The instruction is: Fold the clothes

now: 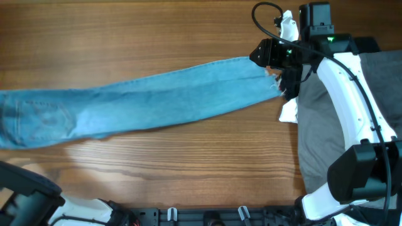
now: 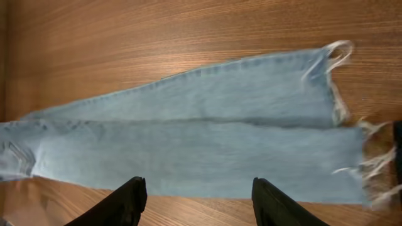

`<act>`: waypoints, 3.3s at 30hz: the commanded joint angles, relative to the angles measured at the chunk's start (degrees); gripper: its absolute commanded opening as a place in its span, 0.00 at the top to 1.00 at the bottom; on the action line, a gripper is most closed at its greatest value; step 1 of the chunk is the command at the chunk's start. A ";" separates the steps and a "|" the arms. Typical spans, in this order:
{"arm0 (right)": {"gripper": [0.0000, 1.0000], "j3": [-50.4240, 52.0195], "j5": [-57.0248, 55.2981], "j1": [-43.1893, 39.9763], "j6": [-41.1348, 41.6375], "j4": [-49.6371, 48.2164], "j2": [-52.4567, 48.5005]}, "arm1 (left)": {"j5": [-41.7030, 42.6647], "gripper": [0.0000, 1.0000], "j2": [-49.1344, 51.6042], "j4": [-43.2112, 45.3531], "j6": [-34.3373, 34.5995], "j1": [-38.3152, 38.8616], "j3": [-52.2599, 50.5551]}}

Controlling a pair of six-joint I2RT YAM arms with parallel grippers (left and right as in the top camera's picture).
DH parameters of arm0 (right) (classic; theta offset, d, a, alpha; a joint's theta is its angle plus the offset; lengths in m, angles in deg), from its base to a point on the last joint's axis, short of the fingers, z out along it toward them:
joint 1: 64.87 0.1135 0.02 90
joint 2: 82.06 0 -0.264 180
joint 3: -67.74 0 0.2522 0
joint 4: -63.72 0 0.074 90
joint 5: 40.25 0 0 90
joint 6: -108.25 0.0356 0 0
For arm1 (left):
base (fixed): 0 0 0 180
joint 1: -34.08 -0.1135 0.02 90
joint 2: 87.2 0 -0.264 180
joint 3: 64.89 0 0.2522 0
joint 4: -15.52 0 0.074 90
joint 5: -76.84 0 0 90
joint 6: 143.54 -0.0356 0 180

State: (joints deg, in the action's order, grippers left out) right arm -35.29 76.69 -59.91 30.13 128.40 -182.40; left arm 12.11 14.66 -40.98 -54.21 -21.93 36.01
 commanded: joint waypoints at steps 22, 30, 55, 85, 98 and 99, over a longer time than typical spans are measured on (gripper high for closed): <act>0.69 0.48 -20.98 -3.10 -8.90 -6.27 -25.33 | -10.60 0.96 -0.63 -7.04 2.84 -0.52 0.22; 0.96 -2.67 -18.97 -3.10 -7.87 -6.27 -12.72 | -10.58 0.96 -3.72 -6.58 2.95 -1.97 0.33; 0.51 -0.11 -6.38 -1.27 -5.18 -15.26 -21.24 | -4.11 0.96 -8.00 -7.02 7.34 -4.90 0.20; 0.96 -3.15 -2.12 -3.32 -2.91 -20.09 -7.87 | -11.89 0.96 -10.25 -8.98 9.49 -9.01 0.22; 0.96 -3.50 -0.48 -8.31 -1.64 -18.95 1.09 | -15.58 0.96 -11.85 -9.14 15.91 -17.88 0.20; 0.96 -3.50 -1.14 -8.31 -1.60 -16.46 2.10 | -17.20 0.96 -11.85 -9.16 15.91 -17.88 0.20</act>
State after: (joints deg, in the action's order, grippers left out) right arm -37.85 78.15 -66.14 30.22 109.76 -183.69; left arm 1.14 3.69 -51.88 -39.21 -38.69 35.83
